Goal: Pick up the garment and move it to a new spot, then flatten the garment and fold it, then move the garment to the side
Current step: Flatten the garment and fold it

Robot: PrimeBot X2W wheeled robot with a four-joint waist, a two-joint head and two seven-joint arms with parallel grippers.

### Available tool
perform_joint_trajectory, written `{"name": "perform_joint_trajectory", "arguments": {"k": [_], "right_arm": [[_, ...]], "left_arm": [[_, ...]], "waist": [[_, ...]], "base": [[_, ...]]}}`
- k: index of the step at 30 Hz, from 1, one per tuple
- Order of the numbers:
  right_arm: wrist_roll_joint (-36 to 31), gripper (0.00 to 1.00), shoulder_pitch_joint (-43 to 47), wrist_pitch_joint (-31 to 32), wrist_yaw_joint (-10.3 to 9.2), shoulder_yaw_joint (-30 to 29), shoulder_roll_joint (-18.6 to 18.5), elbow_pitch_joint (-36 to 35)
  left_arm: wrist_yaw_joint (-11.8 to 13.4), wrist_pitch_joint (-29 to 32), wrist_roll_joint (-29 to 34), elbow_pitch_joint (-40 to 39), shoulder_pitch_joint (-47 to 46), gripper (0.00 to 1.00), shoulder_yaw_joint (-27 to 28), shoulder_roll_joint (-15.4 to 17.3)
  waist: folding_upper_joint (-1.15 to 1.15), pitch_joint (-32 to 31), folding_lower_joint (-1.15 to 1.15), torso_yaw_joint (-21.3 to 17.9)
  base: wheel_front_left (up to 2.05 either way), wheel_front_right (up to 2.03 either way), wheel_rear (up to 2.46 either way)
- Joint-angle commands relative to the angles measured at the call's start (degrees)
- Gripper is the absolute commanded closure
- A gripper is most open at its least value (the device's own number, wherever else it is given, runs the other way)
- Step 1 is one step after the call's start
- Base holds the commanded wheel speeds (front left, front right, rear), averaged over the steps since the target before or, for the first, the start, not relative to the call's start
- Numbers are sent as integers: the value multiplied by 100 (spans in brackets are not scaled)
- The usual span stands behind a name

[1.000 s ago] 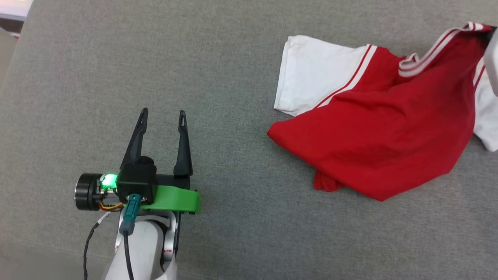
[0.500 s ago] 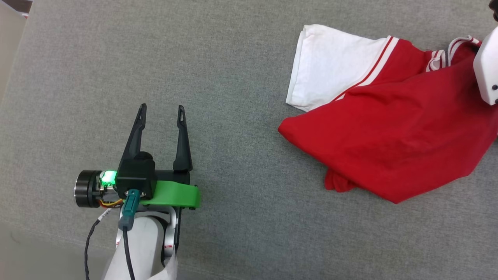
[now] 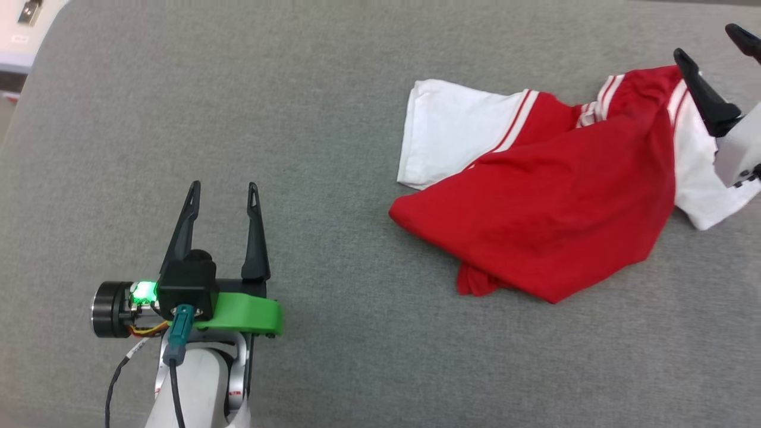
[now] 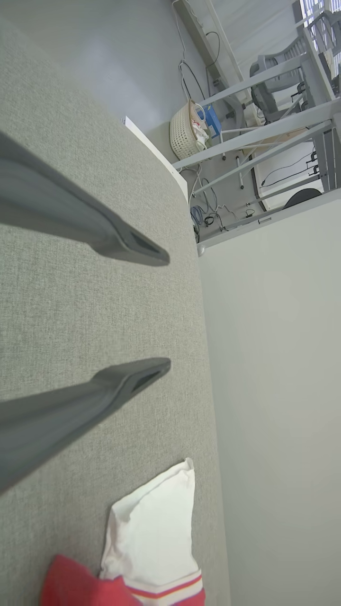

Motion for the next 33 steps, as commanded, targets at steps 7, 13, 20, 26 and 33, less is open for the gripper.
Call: {"name": "perform_joint_trajectory", "arguments": {"k": [7, 13, 20, 26, 33], "right_arm": [[-1022, 0, 1303, -742, -4, -1596, 860, -447], [-1787, 0, 2700, -785, -4, -3015, 1576, -1341], [-2288, 0, 4014, -723, -4, -3903, 2271, -2453], [-2489, 0, 4554, -541, -4, -4129, 2623, -2992], [-2622, 0, 4658, -440, -4, -4105, 2784, -3203]], "left_arm": [[-141, -34, -41, 36, 95, 0, 73, 187], [-471, -34, -207, 140, -150, 0, 161, 349], [-1164, -20, -545, 698, -1039, 0, 166, 669], [-1458, 911, -1015, 1200, -2259, 0, -364, 1012], [-1480, 2799, -2679, 1624, -3720, 0, -1770, 1638]], "waist": [[0, -640, 0, -510], [0, -817, 0, -638], [0, -825, 0, -850], [0, -678, 0, -1093], [0, -342, 0, -1390]], "base": [[0, 0, 0], [0, 0, 0], [0, 0, 0], [0, 0, 0], [0, 0, 0]]}}
